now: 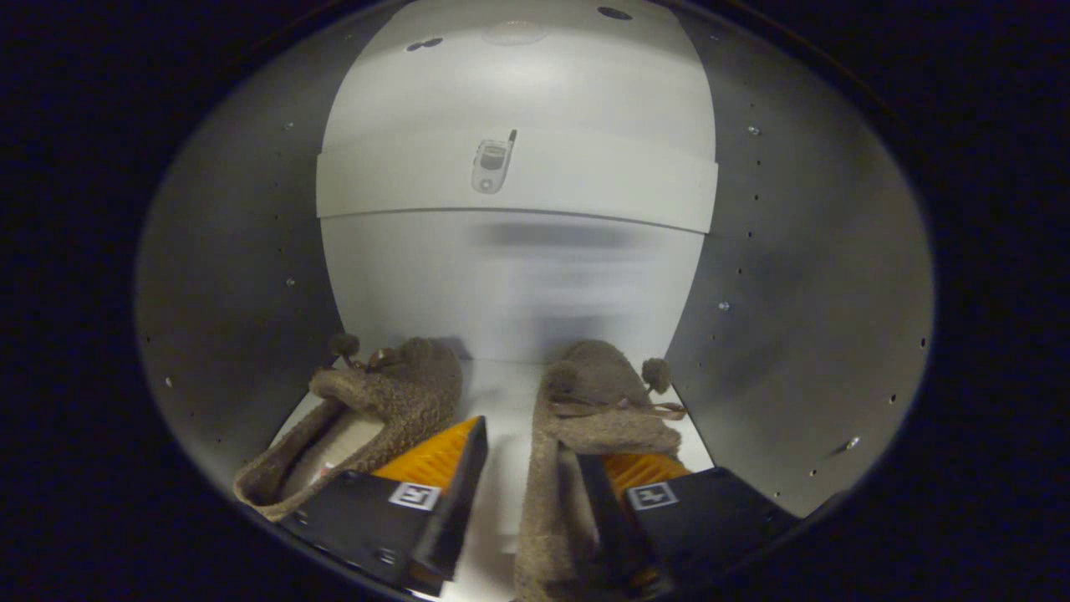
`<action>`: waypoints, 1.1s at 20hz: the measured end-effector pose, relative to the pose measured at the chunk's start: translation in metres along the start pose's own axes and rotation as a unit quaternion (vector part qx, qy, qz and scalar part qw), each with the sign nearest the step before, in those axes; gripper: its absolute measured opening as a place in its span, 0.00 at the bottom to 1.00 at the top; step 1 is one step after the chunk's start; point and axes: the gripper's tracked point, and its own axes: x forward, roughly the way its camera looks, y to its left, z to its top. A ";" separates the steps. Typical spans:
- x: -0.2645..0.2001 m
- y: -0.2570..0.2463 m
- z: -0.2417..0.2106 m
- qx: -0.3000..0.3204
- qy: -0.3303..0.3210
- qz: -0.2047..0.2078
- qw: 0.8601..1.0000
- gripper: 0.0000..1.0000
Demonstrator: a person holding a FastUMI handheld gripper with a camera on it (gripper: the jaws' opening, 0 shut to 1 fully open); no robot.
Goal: Open the shoe cabinet door, grab the shoes and put them into the shoe cabinet, then close the shoe cabinet door.
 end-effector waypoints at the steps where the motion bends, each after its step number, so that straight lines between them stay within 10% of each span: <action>1: -0.002 -0.001 0.000 0.000 0.002 -0.001 1.000 0.74; 5: -0.009 -0.002 -0.001 -0.001 0.010 -0.009 1.000 0.88; 22: -0.113 -0.003 0.020 0.003 -0.042 -0.015 0.999 0.90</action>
